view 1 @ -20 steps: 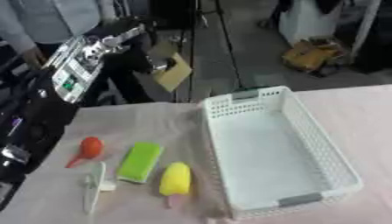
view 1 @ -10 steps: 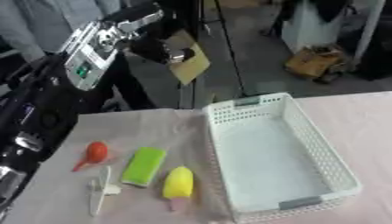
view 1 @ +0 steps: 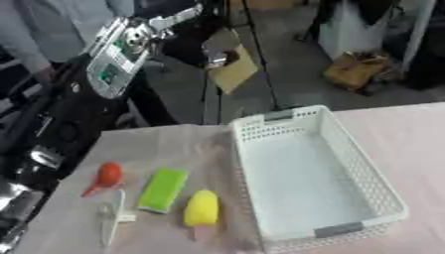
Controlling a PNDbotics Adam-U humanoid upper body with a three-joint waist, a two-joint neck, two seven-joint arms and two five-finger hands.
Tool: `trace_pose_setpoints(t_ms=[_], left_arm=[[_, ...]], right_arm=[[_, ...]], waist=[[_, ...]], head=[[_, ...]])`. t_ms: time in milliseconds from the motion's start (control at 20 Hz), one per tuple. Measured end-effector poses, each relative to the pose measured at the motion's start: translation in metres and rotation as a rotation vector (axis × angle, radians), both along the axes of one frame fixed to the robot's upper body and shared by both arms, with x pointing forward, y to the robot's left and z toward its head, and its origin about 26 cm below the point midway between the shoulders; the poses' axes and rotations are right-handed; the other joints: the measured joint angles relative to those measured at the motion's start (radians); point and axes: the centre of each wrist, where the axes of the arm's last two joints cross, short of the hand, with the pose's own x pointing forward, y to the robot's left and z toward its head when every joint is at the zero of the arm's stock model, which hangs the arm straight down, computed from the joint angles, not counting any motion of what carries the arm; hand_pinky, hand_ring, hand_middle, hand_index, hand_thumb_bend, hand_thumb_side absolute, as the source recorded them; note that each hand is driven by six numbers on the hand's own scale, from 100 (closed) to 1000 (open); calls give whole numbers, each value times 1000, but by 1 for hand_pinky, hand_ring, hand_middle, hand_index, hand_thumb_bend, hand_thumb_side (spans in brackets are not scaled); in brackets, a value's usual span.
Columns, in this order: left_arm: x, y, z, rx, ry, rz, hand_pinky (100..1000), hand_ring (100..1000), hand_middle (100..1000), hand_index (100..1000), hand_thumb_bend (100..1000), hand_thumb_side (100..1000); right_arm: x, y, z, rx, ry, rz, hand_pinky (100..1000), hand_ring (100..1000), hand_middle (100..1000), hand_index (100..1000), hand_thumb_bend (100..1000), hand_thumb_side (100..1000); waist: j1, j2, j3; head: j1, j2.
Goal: Pick up objects on the table and place them in the box.
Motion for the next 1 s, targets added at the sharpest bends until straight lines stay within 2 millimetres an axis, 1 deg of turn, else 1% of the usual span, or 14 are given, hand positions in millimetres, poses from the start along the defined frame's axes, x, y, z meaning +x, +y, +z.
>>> trace_pose_setpoints(t_ms=[200, 700, 1000], left_arm=[[0, -11, -2, -7, 9, -28, 386, 254, 261, 442, 100, 473], [1, -34, -12, -21, 36, -74, 386, 251, 257, 437, 100, 502], [8, -35, -31, -27, 73, -53, 384, 247, 253, 432, 100, 515]], right_arm=[[2, 3, 3, -2, -5, 16, 824, 828, 677, 603, 100, 1000], [6, 8, 10, 2, -17, 48, 822, 826, 675, 602, 100, 1000], [8, 11, 14, 6, -31, 69, 822, 826, 674, 600, 100, 1000]], waist=[[4, 9, -22], [15, 21, -52], [17, 36, -66]], head=[[8, 0], [16, 0], [19, 0]])
